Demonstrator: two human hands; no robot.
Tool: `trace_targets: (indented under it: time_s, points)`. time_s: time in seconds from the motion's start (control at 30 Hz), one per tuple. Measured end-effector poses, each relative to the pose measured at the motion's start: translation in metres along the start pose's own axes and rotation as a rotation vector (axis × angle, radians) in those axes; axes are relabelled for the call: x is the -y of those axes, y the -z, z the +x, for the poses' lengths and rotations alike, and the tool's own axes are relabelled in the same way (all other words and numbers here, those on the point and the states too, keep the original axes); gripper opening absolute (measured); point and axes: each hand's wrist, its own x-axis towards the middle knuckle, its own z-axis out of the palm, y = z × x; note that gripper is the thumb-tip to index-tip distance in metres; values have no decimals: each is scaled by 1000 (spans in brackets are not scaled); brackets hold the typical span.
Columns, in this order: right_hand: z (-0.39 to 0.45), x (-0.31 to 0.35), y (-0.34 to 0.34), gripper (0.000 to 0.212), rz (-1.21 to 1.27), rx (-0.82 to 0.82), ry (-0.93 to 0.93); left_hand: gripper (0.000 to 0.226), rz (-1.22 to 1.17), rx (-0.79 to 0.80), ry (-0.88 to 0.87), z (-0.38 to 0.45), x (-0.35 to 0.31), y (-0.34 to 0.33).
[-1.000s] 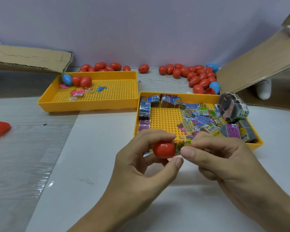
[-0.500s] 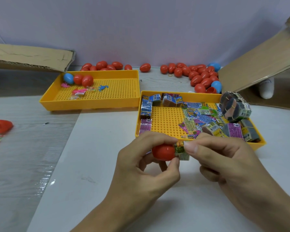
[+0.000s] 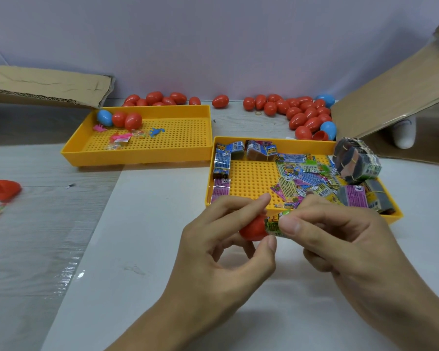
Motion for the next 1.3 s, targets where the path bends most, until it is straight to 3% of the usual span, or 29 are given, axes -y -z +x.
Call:
trace_targets:
  time_s: [0.2, 0.6, 0.87, 0.97, 1.07, 1.17, 1.23, 1.3]
  points:
    - [0, 1, 0, 8, -85, -27, 33, 44, 32, 6, -4, -2, 2, 1]
    - [0, 4, -2, 46, -124, -120, -51, 44, 77, -62, -82, -3, 1, 1]
    - [1, 9, -4, 21, -26, -154, -182, 26, 246, -86, -220, -4, -2, 2]
    - [3, 10, -3, 23, 36, -147, -246, 24, 297, -86, -227, -2, 2, 2]
    - [5, 9, -1, 19, 186, -129, -355, 17, 252, -33, -65, 6, 6, 4]
    - [5, 9, 0, 30, 271, -36, -428, 26, 344, -72, -236, -3, 0, -2]
    - [6, 9, 1, 36, 303, 5, -466, 29, 299, -52, -239, -9, -2, -3]
    - [6, 9, 3, 29, 330, -4, -507, 30, 249, -45, -206, -9, 1, -3]
